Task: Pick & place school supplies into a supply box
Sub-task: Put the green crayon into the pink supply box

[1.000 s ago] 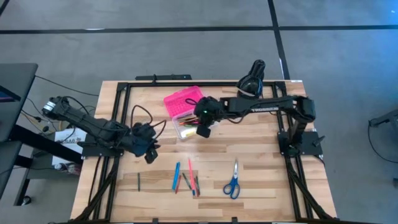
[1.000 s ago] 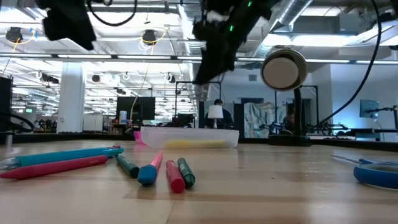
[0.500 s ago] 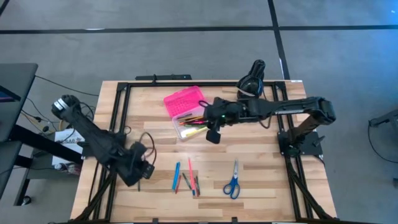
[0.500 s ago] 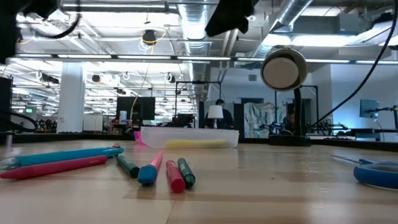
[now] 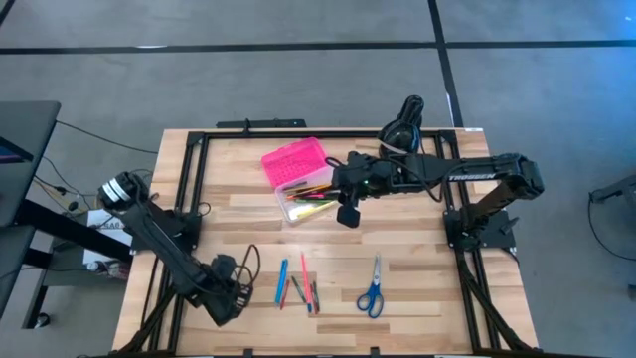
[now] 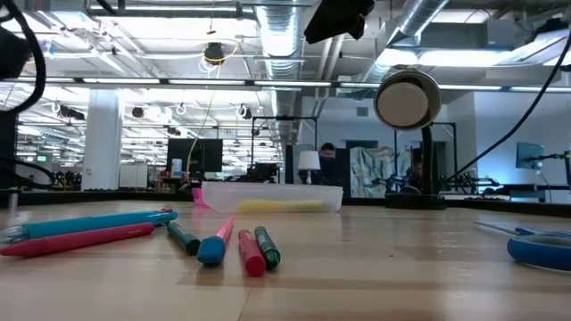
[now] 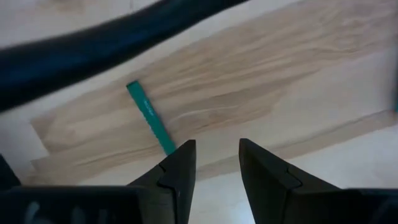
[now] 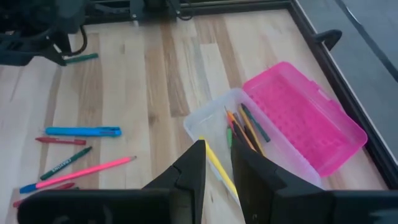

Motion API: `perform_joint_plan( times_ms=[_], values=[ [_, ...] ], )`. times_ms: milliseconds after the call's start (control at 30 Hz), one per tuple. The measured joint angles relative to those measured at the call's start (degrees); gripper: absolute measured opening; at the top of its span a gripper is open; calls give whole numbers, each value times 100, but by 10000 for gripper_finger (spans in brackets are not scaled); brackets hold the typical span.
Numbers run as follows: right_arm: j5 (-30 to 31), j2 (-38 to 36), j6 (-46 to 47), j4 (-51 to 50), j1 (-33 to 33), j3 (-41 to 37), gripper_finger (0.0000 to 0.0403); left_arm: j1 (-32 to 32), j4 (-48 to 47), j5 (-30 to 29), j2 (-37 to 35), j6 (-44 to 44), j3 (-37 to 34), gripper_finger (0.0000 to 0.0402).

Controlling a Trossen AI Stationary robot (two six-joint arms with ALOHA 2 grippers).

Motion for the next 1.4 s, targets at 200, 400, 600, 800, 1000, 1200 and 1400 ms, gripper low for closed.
perform_joint_plan(
  times_ms=[200, 400, 600, 800, 1000, 1200, 1400],
  values=[
    [-15, 2, -7, -39, 1, 0, 72, -16, 12, 368, 258, -2, 0, 116],
    [-20, 2, -9, -73, -1, 0, 72, -28, -281, 363, 261, -31, 0, 116],
    [-22, 4, -11, -75, -1, 0, 72, -28, -630, 359, 260, -31, -26, 116],
    [-24, 7, -69, -76, -1, 0, 72, -28, -534, 334, 259, -41, -256, 116],
    [-26, 7, -105, -77, -1, 0, 72, -24, -517, 324, 259, -41, -260, 116],
    [-26, 9, -103, -77, -3, 0, 71, -24, -488, 365, 278, -82, -260, 116],
    [-26, 11, -103, -76, -3, 0, 72, -24, -1, 407, 290, -142, -497, 116]
  ],
)
